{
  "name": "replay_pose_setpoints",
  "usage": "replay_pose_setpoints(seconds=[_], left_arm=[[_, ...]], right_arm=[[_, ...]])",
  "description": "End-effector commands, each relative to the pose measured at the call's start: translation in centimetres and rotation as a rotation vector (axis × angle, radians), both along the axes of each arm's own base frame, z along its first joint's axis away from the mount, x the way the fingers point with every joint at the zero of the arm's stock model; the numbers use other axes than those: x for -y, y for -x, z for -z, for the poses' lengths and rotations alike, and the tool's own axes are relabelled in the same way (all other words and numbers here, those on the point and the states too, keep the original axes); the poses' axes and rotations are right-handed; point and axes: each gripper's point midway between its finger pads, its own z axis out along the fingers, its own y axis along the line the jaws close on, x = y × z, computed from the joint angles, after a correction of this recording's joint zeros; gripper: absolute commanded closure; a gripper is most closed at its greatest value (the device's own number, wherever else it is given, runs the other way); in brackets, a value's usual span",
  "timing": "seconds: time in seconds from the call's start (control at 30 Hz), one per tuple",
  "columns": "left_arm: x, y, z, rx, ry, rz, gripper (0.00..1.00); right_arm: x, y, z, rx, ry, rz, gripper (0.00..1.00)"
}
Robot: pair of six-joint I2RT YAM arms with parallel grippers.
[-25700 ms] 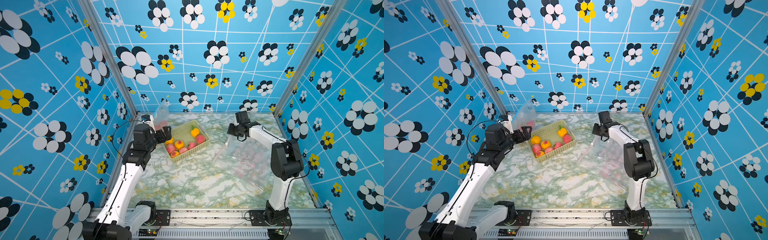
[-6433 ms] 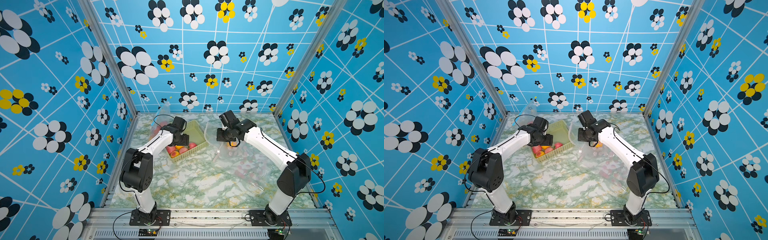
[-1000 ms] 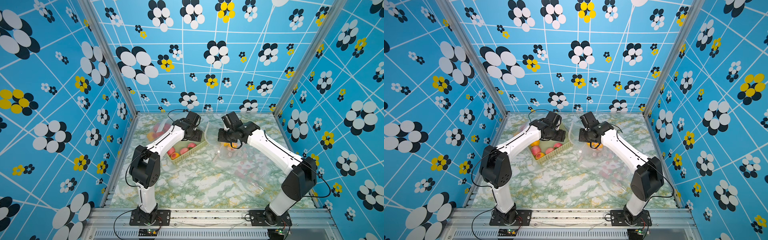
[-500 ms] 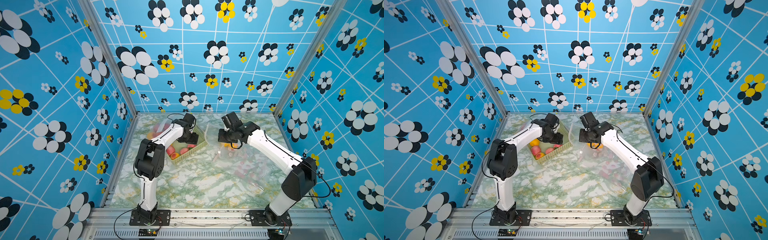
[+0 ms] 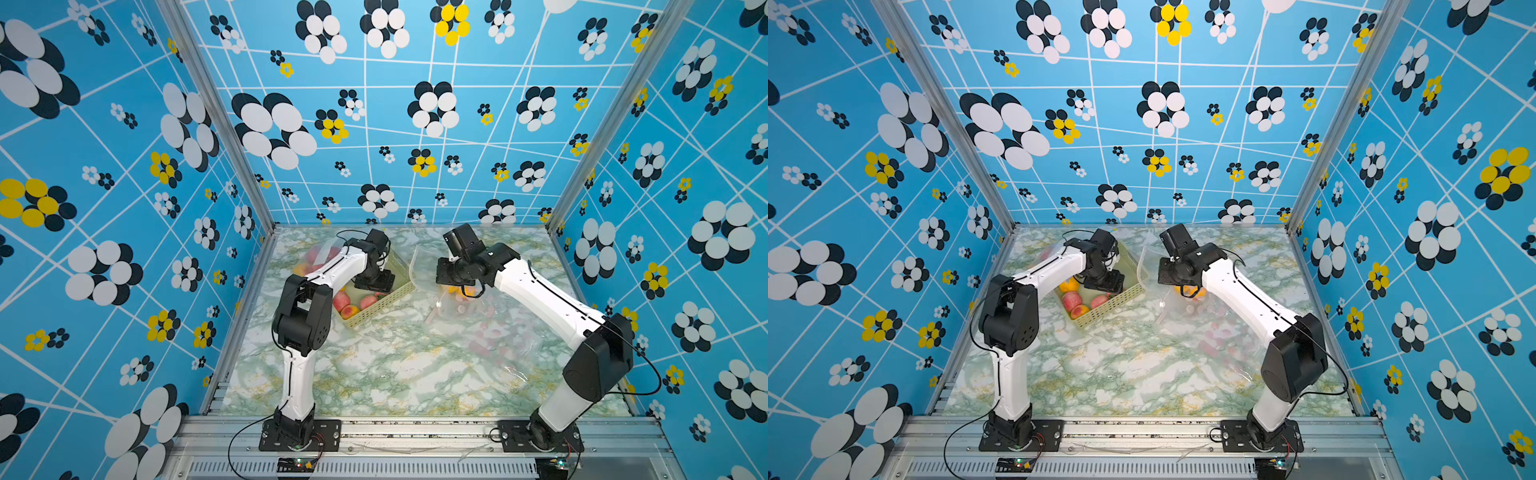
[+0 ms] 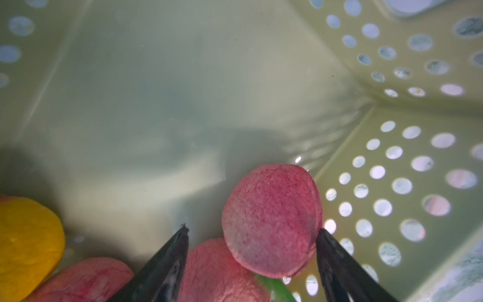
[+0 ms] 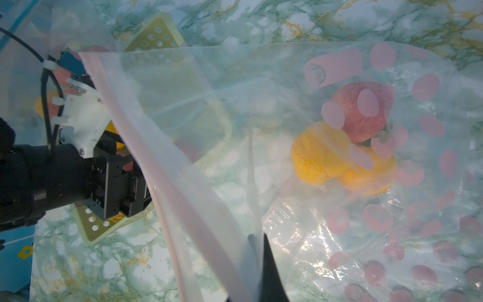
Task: Place the peach in a zip-top bag and seal the zipper
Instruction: Pick up the peach from the basket.
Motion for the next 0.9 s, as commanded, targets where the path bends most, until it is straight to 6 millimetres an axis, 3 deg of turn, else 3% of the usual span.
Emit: replay_pose_setpoints(seconds=[0.0,0.4,0.6,0.87], left_arm=[[-0.1,-0.2,1.0,-0.033,-0.010,0.009,0.21],[-0.8,-1.6,2.6,-0.027,-0.076,-0.009,0.21],[-0.9,-1.7,2.8,-0.028,-0.084,-0.011,0.28],[-0.4,-2.2,0.8,0.018,-0.053,-0.020,0.40]], right_arm=[[0.1,0.4,0.5,-0.014,0.021,-0.007,1.00],[-0.1,0.3,0.6,-0.013,0.016,-0.007,1.00],[0.0,0.3,0.6,-0.012,0.017,-0.004,1.00],[-0.1,0.3,0.5,-0.009,0.013,-0.002,1.00]])
